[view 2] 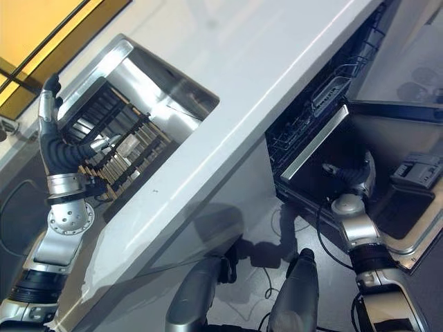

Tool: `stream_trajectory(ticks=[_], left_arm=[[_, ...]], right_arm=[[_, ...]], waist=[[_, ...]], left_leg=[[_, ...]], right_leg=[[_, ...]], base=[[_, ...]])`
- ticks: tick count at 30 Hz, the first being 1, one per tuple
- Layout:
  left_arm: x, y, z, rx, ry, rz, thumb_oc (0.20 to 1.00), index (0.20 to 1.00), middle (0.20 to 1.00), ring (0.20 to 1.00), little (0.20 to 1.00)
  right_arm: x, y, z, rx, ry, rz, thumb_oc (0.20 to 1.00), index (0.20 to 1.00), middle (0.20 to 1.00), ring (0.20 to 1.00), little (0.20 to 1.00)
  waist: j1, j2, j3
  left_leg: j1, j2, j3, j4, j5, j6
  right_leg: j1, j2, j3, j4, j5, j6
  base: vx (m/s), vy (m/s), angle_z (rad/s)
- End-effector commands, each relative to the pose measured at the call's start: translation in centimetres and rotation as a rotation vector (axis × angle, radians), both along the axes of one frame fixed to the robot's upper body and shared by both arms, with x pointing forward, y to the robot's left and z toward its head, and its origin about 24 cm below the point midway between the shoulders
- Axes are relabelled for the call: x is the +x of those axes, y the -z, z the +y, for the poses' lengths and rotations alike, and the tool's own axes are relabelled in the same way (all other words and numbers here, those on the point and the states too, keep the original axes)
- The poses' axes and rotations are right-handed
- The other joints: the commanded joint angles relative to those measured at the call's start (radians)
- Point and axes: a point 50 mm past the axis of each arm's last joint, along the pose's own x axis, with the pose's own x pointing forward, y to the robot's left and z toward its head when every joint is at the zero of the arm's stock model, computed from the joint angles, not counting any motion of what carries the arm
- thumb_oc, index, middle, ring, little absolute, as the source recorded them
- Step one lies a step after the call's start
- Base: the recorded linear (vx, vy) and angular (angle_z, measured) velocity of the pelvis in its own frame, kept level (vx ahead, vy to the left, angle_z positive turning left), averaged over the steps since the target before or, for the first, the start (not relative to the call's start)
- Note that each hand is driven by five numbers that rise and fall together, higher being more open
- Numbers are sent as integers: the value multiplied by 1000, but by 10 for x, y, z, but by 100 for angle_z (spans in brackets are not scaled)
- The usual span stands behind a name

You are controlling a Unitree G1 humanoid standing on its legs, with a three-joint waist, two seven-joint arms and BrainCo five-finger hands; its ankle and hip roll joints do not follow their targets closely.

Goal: Pick up plates and place into dishwasher.

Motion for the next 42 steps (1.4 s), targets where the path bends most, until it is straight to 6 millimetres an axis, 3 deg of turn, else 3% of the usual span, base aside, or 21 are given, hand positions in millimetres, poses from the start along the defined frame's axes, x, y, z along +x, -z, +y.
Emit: stream_trajectory(ticks=[1,5,9,15,23,34,37,42], left_arm=[[-19,-26,11,63,-36,-135,1000,1000,1000,1000,1000],[-21,-23,12,64,-33,-133,1000,1000,1000,1000,1000],[-22,-16,13,37,-29,-122,1000,1000,1000,1000,1000],[-22,0,10,-29,-19,-106,1000,1000,1000,1000,1000],[-16,9,1,-103,0,-125,1000,1000,1000,1000,1000],[-6,7,-11,-130,25,-134,1000,1000,1000,1000,1000],[-5,3,-11,-126,31,-138,1000,1000,1000,1000,1000],[-3,-6,-15,-94,61,-150,1000,1000,1000,1000,1000]], right_arm=[[-8,-6,4,9,61,-117,1000,1000,1000,1000,1000],[-25,3,1,59,145,-198,1000,1000,1000,1000,1000],[-41,11,-7,70,246,-244,1000,1000,1000,1000,1000],[-62,21,-23,118,366,-311,1000,1000,1000,1000,1000],[-80,48,-43,224,529,-352,1000,1000,1000,1000,1000],[-49,29,-42,342,284,-515,1000,1000,1000,1000,1000],[-34,19,-36,426,110,-548,1000,1000,1000,1000,1000],[3,-14,-16,500,-229,-567,1000,1000,1000,1000,1000]], waist=[[-20,-73,-54],[-45,-77,-61],[-79,-62,-67],[-149,2,-54],[-207,88,-14],[-233,165,35],[-221,176,35],[-194,174,35]], left_leg=[[-45,10,-7,-23,52,-18],[-35,14,-3,-25,45,-17],[-24,16,12,-22,35,-13],[-9,1,43,-25,25,-7],[7,-38,83,-64,31,-8],[-57,-54,91,-4,4,2],[-98,-65,73,33,-11,10],[-181,-78,38,94,-25,13]], right_leg=[[173,-86,120,-179,81,43],[166,-74,142,-193,89,45],[138,-68,175,-181,89,44],[78,-80,245,-132,74,44],[10,-112,302,-114,77,51],[-153,-95,345,59,13,18],[-215,-78,352,133,-19,1],[-314,-50,359,236,-57,-23]], base=[[-46,-90,-24],[-34,-39,-20],[-16,57,-28],[-10,169,-27],[-18,154,-34],[-31,52,-14],[-62,-59,13],[-83,-125,11]])
